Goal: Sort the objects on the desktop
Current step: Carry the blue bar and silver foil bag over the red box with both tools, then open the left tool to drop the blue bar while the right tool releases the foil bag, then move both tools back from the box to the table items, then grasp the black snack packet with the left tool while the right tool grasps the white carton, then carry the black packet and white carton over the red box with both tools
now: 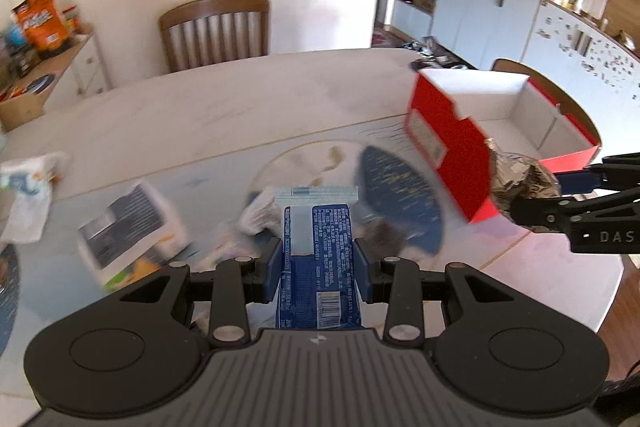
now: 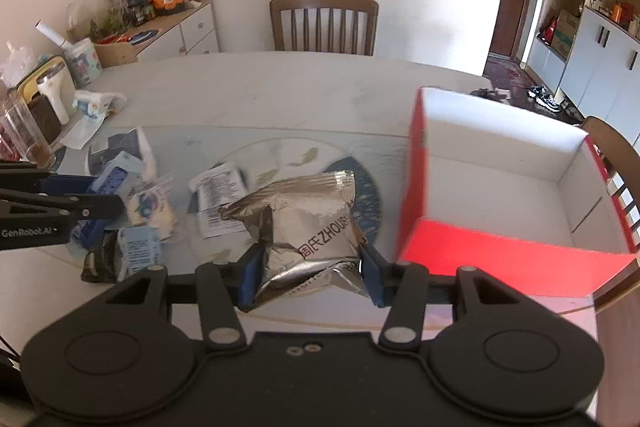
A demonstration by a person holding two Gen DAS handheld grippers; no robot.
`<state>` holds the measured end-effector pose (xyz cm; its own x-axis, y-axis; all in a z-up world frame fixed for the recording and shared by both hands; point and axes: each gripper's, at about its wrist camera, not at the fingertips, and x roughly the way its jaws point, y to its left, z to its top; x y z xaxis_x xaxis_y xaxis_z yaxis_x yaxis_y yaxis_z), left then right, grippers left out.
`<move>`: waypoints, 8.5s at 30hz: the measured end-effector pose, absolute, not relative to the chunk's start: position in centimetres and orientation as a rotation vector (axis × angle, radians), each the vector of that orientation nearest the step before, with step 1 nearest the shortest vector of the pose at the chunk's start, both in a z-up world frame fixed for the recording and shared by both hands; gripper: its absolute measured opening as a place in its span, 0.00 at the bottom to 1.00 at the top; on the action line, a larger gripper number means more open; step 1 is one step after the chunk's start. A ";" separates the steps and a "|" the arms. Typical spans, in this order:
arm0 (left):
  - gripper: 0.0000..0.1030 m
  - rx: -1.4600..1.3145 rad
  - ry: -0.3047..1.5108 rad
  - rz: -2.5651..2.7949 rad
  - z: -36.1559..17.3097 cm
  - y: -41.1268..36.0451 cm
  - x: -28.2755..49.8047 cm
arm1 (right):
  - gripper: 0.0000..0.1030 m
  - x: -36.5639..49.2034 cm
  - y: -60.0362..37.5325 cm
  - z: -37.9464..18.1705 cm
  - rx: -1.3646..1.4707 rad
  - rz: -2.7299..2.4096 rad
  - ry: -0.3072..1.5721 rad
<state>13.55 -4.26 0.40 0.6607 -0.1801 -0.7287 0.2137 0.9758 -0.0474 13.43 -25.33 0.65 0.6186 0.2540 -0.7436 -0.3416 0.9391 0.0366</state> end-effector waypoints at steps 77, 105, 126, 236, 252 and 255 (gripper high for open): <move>0.36 0.377 1.104 -0.549 -6.9 -35.4 34.9 | 0.49 29.7 -44.8 -9.5 -0.119 0.200 1.202; 0.73 0.235 1.083 -0.554 -5.4 -33.3 33.9 | 0.66 27.1 -46.1 -6.6 -0.055 0.308 1.113; 0.99 0.125 0.989 -0.554 -1.5 -27.5 28.4 | 0.75 22.5 -43.7 -2.0 -0.098 0.415 1.002; 0.34 -0.115 1.028 -0.043 -10.7 8.0 12.9 | 0.29 13.2 -8.3 -10.4 -0.282 0.654 1.039; 0.33 -0.130 1.014 -0.083 -9.1 7.2 12.0 | 0.28 12.6 -10.0 -9.2 -0.238 0.642 1.034; 0.33 -0.130 1.010 -0.088 -8.7 7.0 11.9 | 0.28 12.6 -10.4 -8.9 -0.218 0.647 1.031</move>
